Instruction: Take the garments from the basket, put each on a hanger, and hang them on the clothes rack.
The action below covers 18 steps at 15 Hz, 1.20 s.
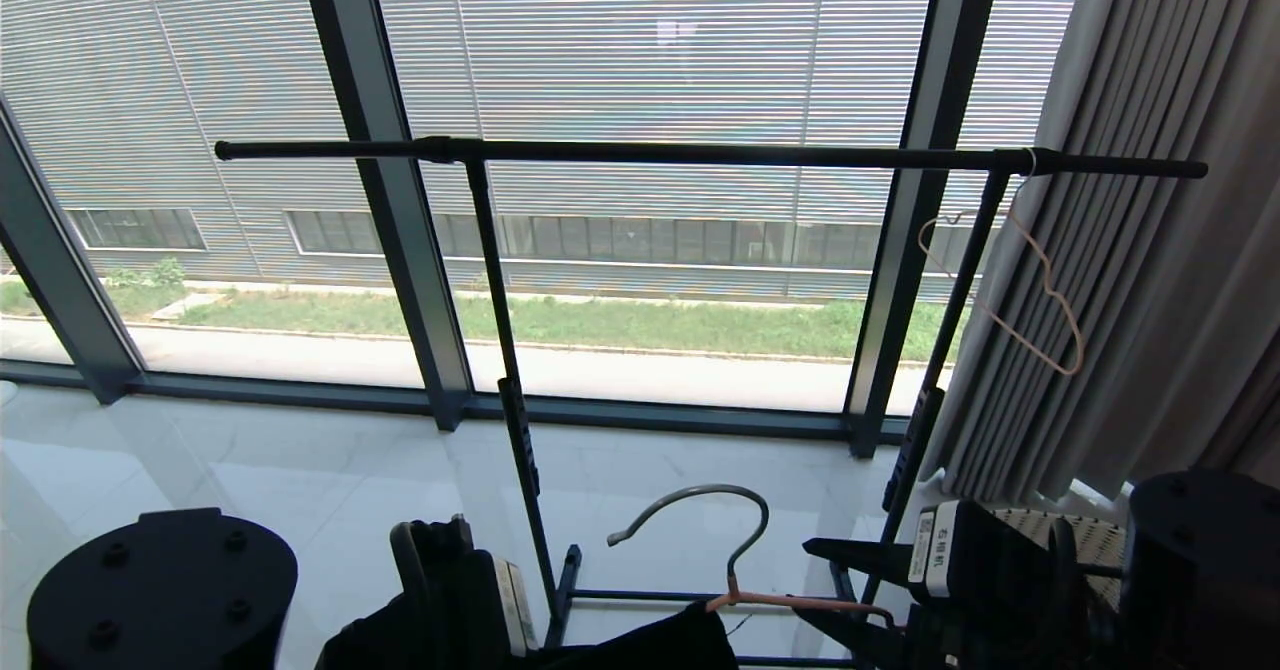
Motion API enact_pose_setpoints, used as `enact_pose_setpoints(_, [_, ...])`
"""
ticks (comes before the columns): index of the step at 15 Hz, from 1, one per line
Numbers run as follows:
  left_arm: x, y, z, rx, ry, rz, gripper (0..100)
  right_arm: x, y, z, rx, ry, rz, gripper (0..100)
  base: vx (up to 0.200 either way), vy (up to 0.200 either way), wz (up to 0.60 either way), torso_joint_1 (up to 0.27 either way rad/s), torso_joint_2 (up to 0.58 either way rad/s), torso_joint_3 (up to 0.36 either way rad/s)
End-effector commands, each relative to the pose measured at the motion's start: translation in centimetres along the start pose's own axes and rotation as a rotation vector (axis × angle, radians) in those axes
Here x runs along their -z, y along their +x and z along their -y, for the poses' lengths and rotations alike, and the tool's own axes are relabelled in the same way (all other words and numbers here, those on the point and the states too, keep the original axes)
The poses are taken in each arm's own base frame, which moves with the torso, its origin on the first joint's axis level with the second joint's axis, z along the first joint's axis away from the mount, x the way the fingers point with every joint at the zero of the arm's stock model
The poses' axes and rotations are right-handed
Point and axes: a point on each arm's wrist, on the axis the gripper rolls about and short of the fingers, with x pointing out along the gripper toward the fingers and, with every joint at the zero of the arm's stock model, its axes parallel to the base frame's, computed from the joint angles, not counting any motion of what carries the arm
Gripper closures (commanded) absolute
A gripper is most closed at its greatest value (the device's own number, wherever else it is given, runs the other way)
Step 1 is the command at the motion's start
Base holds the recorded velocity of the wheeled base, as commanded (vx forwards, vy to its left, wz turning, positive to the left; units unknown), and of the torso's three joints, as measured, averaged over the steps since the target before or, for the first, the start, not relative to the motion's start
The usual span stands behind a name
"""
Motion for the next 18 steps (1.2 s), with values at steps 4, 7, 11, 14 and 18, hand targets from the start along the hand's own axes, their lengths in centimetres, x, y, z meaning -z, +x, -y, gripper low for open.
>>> enact_pose_setpoints(4, [0.1, 0.0, -0.2, -0.055, -0.003, -0.015, 100, 0.0, -0.4, 0.8, 0.059, 0.008, -0.006, 0, 0.0, 0.0, 0.0, 0.0, 0.0, 0.0])
enact_pose_setpoints(7, [1.1, 0.1, -1.9, -0.257, -0.048, -0.11, 100, 0.1, -0.7, 1.4, 0.087, 0.015, -0.007, 0, 0.0, 0.0, 0.0, 0.0, 0.0, 0.0])
enact_pose_setpoints(11, [0.2, -0.4, -4.1, -0.377, -0.082, -0.022, 100, 1.3, 0.4, 1.1, 0.057, 0.039, -0.067, 0, 0.0, 0.0, 0.0, 0.0, 0.0, 0.0])
enact_pose_setpoints(14, [-0.6, -0.7, -4.4, -0.41, -0.077, 0.06, 100, 2.0, 2.4, 1.0, 0.045, 0.149, -0.101, 0, 0.0, 0.0, 0.0, 0.0, 0.0, 0.0])
enact_pose_setpoints(18, [-1.3, -0.8, -4.6, -0.43, -0.064, 0.122, 100, 2.4, 5.9, 1.5, 0.111, 0.323, -0.104, 0, 0.0, 0.0, 0.0, 0.0, 0.0, 0.0])
